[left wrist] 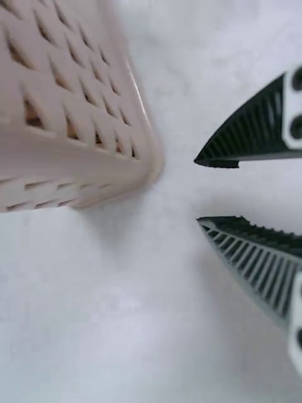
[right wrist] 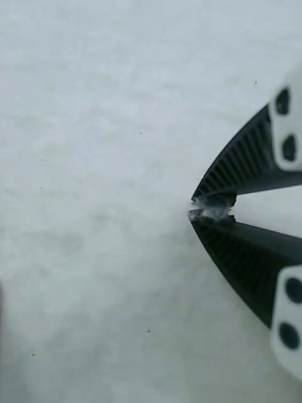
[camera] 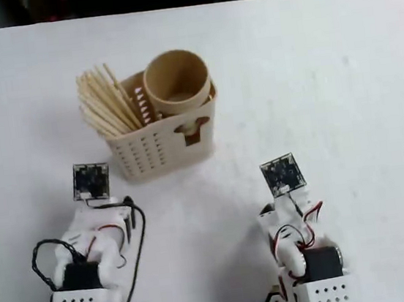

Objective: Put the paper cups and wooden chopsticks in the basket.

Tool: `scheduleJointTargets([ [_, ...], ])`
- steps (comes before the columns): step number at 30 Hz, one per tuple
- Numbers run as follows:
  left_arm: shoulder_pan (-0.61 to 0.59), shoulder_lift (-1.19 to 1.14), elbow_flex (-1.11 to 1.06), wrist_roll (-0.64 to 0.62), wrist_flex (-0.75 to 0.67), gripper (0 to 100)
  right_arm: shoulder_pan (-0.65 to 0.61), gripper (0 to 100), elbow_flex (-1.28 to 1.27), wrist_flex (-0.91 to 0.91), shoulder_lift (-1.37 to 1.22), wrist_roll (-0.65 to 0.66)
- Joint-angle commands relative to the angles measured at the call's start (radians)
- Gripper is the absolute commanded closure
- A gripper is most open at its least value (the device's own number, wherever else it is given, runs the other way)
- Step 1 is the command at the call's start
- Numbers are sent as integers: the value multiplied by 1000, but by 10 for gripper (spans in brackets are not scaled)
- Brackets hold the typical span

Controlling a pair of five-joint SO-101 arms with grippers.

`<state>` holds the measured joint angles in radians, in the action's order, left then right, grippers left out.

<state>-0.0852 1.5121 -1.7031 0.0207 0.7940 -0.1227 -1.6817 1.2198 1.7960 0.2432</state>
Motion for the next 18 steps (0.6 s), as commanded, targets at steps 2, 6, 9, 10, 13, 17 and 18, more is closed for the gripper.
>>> scheduleJointTargets([
  [2,13,8,5,8,-54,858,13,980,-9,5,2,-3],
  [6,12,8,5,9,69,857,13,980,-9,5,2,-3],
  [9,12,10,8,6,87,857,13,980,-9,5,2,-3],
  [10,12,10,8,6,83,857,13,980,-9,5,2,-3],
  [13,12,10,8,5,83,857,13,980,-9,5,2,-3],
  [17,12,10,8,5,83,857,13,980,-9,5,2,-3],
  [18,12,10,8,5,83,857,13,980,-9,5,2,-3],
])
